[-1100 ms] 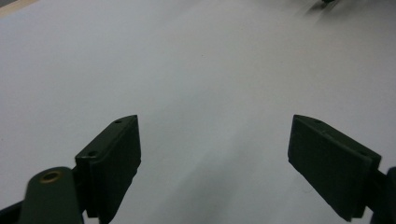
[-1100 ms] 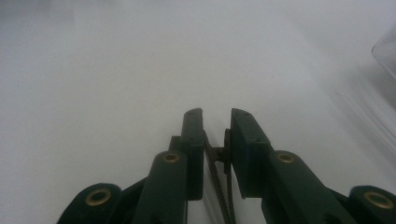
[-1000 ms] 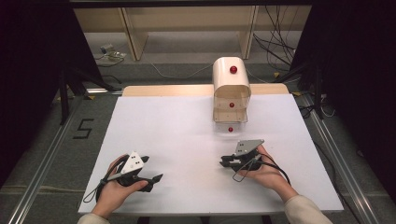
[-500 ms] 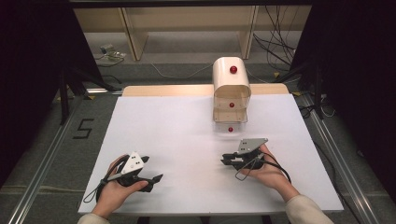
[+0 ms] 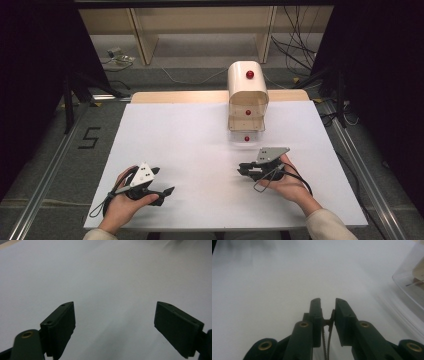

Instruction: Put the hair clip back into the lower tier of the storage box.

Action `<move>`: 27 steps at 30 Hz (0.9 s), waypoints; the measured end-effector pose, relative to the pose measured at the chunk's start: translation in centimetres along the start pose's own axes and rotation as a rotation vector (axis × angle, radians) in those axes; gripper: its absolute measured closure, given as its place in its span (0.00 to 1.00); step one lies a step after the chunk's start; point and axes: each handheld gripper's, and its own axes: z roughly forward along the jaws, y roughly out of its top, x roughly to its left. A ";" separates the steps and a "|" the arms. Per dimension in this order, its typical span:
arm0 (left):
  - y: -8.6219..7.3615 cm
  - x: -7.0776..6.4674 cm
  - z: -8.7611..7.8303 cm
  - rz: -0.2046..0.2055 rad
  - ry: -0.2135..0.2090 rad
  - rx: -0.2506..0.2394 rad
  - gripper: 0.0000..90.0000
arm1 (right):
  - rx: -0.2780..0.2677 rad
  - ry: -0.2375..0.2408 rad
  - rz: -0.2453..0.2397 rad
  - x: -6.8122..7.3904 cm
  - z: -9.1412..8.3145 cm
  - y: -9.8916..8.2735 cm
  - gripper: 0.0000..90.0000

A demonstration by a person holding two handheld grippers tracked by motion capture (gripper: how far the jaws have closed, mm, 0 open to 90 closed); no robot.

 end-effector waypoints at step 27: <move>0.0 0.1 -0.1 0.004 0.000 0.000 0.19 | -0.074 -0.056 0.034 -0.7 -1.3 0.4 0.86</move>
